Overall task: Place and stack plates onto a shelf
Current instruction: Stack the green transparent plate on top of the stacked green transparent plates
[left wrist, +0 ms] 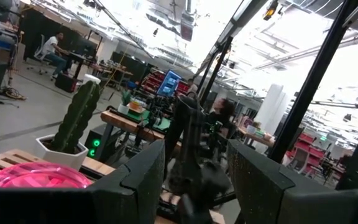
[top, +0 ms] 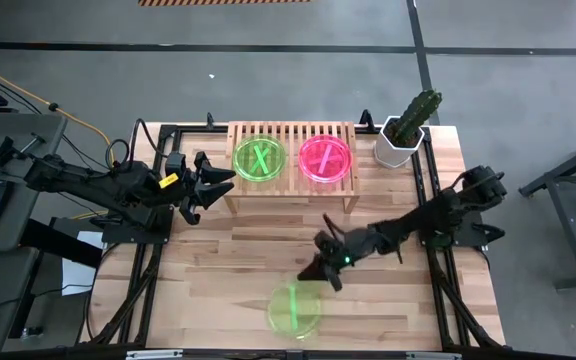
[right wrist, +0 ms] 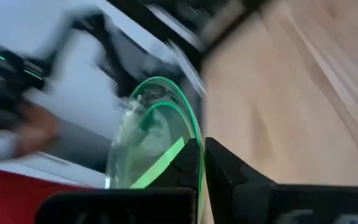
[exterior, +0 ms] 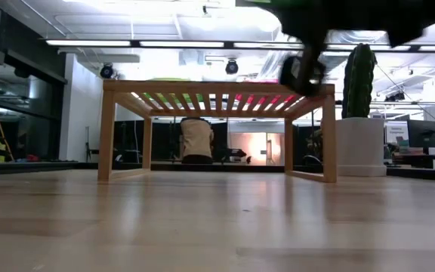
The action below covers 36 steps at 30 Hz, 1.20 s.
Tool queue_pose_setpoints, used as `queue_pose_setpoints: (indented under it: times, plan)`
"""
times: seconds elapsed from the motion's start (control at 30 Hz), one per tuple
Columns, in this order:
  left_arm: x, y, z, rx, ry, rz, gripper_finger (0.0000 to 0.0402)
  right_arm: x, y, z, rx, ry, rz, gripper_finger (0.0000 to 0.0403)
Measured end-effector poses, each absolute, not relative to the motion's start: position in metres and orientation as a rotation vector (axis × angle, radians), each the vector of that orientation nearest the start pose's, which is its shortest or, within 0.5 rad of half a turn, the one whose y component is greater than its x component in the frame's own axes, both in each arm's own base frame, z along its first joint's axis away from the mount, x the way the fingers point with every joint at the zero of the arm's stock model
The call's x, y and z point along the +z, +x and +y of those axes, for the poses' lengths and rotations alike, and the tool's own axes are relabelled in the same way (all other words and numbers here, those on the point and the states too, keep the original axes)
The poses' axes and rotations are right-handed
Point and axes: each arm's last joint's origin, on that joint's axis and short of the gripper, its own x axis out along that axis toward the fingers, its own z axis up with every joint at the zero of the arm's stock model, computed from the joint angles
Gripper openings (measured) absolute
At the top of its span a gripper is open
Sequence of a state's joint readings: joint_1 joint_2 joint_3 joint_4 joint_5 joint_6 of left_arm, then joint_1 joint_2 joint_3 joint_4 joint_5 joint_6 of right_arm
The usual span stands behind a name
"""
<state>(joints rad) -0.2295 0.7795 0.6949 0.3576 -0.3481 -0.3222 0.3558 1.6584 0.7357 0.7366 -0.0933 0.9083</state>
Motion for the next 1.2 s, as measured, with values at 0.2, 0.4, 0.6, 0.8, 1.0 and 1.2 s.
queue_pose_setpoints:
  times: [0.2,0.4,0.6,0.8,1.0,1.2]
  plan:
    - [0.356,0.168,-0.029,0.071,-0.409,-0.296,0.0162,0.229,0.320,0.066,0.274,0.912,0.081,0.0000]
    - [0.367,0.158,-0.028,0.026,-0.431,-0.388,0.0162,0.263,0.308,-0.006,-0.016,0.885,-0.075,0.0000]
    - [0.382,0.146,-0.026,-0.029,-0.387,-0.536,0.0162,0.302,0.323,-0.059,-0.317,0.826,0.033,0.0000]
    - [0.385,0.142,-0.025,-0.025,-0.343,-0.568,0.0162,0.328,0.354,-0.101,-0.530,0.752,0.195,0.0000]
    - [0.384,0.142,-0.025,-0.024,-0.340,-0.561,0.0162,0.324,0.381,-0.126,-0.602,0.765,0.282,0.0000]
    - [0.384,0.142,-0.025,-0.024,-0.342,-0.558,0.0162,0.314,0.390,-0.129,-0.630,0.779,0.353,0.0000]
